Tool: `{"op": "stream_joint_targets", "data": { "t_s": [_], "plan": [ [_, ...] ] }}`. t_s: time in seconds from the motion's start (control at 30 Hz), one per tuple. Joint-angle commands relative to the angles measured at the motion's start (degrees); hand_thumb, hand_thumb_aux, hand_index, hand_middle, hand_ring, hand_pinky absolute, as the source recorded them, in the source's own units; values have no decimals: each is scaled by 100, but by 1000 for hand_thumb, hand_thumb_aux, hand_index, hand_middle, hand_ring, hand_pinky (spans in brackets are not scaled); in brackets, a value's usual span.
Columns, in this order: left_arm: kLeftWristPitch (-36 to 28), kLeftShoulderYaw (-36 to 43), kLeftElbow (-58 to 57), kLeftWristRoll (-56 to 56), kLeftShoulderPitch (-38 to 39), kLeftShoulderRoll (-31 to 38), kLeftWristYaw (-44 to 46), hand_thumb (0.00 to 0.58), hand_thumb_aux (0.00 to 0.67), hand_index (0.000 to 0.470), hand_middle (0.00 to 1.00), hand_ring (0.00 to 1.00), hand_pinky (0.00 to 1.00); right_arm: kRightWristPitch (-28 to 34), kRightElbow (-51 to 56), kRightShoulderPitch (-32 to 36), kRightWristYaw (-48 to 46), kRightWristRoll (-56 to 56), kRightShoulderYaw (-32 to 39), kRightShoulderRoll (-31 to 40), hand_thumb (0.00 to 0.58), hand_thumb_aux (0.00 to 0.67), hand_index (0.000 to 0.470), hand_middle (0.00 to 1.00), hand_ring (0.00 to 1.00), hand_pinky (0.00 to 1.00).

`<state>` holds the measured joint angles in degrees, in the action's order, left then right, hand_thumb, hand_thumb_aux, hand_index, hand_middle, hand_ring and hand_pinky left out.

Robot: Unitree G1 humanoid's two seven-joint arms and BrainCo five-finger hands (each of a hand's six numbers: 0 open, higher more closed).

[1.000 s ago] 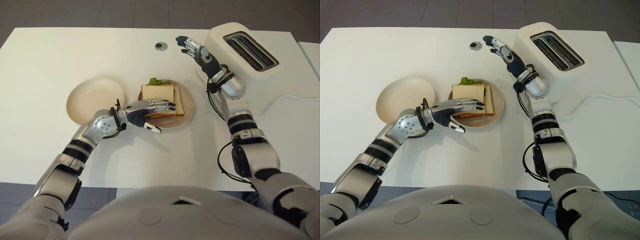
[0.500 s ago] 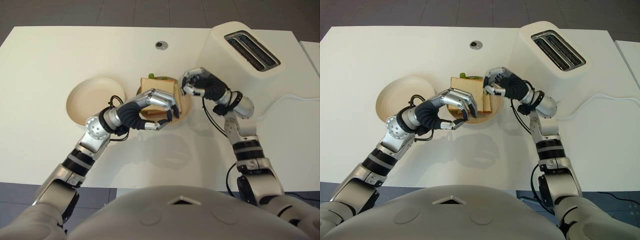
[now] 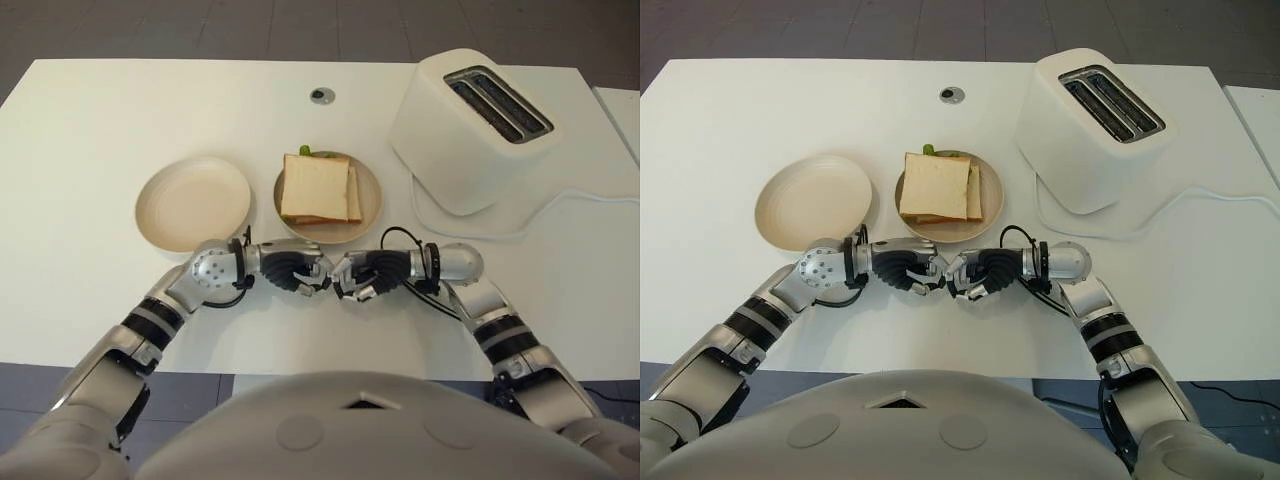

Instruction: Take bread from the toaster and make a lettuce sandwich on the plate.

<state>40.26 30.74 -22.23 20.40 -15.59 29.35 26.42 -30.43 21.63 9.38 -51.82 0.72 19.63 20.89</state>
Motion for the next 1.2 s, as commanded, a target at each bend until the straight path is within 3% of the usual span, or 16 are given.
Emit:
{"op": "stream_joint_targets", "data": {
  "t_s": [0.03,0.17,0.27,0.3,0.33,0.37,0.4,0.43,0.47,0.53,0.63,1.2],
  "plan": [
    [-406,-193,-731,1274,-352,-128,-1519,580,670,470,1000,1000,1000,-208,1102,577,1787,-1017,-250,-338,580,670,470,1000,1000,1000],
    [-452,-458,-829,1844,-723,-326,-2944,580,670,470,1000,1000,1000,-747,1561,1013,3040,-1231,-562,-688,580,670,470,1000,1000,1000],
    [-254,-719,-761,1762,-760,-438,-3565,580,670,470,1000,1000,1000,-1060,1598,1162,3443,-1027,-848,-817,580,670,470,1000,1000,1000],
    [-62,-882,-673,1503,-731,-503,-3699,485,399,280,820,820,820,-1174,1542,1178,3490,-877,-964,-850,580,670,470,1000,1000,1000],
    [207,-1060,-552,1081,-684,-590,-3730,310,213,149,620,620,620,-1271,1418,1172,3505,-654,-1102,-884,580,670,470,1000,1000,1000],
    [511,-1212,-399,502,-621,-688,-3646,0,0,0,357,357,357,-1323,1213,1146,3501,-370,-1259,-910,580,670,470,1000,1000,1000],
    [784,-1358,-126,-323,-535,-788,-3480,0,0,0,0,0,0,-1246,836,1083,3480,42,-1453,-923,0,0,0,780,780,780],
    [919,-1500,178,-1118,-461,-875,-3309,0,0,0,0,0,0,-1159,420,1024,3509,422,-1655,-925,0,0,0,318,318,318],
    [917,-1591,516,-1927,-389,-947,-3077,0,0,0,0,0,0,-1052,-64,930,3563,728,-1826,-914,0,0,0,0,0,0],
    [797,-1628,1051,-3035,-255,-1009,-2636,0,0,0,0,0,0,-894,-821,734,3682,1029,-2027,-905,0,0,0,0,0,0],
    [594,-1700,1410,-3783,-116,-1100,-2066,0,0,0,0,0,0,-634,-1605,442,3720,1108,-2104,-896,0,0,0,0,0,0],
    [221,-2399,1505,-3266,56,-1758,-1230,0,0,0,0,0,0,-209,-2156,153,3625,794,-1986,-956,0,0,0,0,0,0]
  ]
}}
